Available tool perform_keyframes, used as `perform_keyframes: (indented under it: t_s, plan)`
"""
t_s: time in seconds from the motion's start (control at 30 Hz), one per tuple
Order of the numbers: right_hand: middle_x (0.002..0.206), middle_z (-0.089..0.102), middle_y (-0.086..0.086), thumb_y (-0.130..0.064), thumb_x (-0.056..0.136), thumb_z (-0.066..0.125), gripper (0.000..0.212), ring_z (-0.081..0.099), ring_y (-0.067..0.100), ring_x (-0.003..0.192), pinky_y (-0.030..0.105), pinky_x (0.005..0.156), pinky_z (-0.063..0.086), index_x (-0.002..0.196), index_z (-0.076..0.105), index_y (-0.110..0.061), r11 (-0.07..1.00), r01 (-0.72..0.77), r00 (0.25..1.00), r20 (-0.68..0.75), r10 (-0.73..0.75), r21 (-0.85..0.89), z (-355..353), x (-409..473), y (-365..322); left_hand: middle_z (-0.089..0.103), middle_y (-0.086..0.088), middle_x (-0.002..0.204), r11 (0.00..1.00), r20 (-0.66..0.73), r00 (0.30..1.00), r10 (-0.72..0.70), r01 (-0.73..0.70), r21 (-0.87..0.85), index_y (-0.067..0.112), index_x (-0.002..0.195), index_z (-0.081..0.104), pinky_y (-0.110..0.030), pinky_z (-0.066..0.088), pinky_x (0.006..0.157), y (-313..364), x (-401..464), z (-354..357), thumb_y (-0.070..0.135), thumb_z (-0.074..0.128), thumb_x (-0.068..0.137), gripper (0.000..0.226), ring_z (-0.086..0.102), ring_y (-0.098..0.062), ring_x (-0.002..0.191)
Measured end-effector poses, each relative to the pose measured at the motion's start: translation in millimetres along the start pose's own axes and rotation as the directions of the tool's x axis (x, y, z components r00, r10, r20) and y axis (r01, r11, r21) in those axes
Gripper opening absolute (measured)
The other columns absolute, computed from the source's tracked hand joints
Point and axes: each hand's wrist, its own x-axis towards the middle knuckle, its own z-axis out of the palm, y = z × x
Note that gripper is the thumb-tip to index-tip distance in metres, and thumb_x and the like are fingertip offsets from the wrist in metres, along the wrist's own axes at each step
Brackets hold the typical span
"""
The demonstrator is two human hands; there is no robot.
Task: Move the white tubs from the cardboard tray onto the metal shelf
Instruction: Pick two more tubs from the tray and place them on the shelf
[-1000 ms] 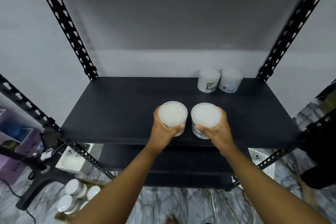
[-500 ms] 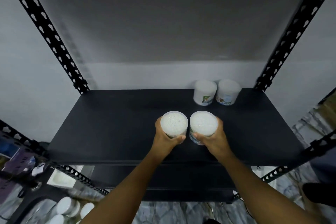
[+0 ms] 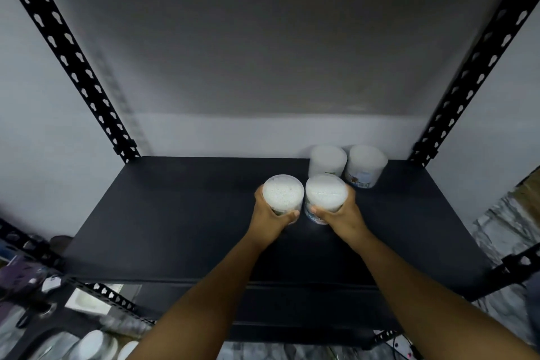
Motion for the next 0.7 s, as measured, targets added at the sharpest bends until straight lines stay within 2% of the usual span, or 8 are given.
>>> perform_keyframes:
  t_s: [0.13,0.27,0.47,0.7]
  plan:
    - [0.131,0.048,-0.001,-0.015,0.064,0.086,0.094,0.049,0.016,0.119,0.035,0.098,0.045,0.137,0.027,-0.023,1.000,-0.007,1.000,-0.003,0.007,-0.007,1,14,-2,0.041,0.003,0.131,1.000,-0.015,1.000,0.011,-0.011,-0.005,0.030,0.128,0.024,-0.008,0.049,0.072,2,14,0,0.005,0.083,0.068,0.087,0.049,-0.010,0.116]
    - [0.129,0.046,-0.001,-0.010,0.066,0.084,0.092,0.047,0.015,0.117,0.032,0.096,0.042,0.137,0.028,-0.019,1.000,-0.005,1.000,-0.017,0.005,-0.019,3,21,-7,0.045,0.012,0.124,0.999,-0.012,1.000,0.002,-0.001,0.051,0.032,0.126,0.028,-0.007,0.047,0.072,4,25,-5,0.012,0.085,0.066,0.086,0.051,-0.005,0.113]
    - [0.130,0.044,-0.001,-0.011,0.066,0.084,0.092,0.044,0.015,0.118,0.035,0.102,0.040,0.138,0.026,-0.019,0.998,-0.019,1.000,-0.006,0.018,-0.057,3,30,-8,0.046,0.013,0.120,0.990,0.009,0.999,-0.054,0.052,0.134,0.028,0.134,0.026,-0.021,0.044,0.085,4,38,-11,0.023,0.084,0.066,0.090,0.050,-0.009,0.112]
    - [0.132,0.042,-0.002,-0.010,0.068,0.083,0.089,0.043,0.014,0.121,0.028,0.097,0.037,0.137,0.027,-0.019,0.999,-0.015,0.999,0.032,0.017,-0.052,4,39,-8,0.046,0.011,0.124,0.986,0.014,0.998,-0.065,0.063,0.155,0.027,0.137,0.025,-0.014,0.042,0.079,8,46,-13,0.022,0.084,0.068,0.090,0.049,-0.009,0.113]
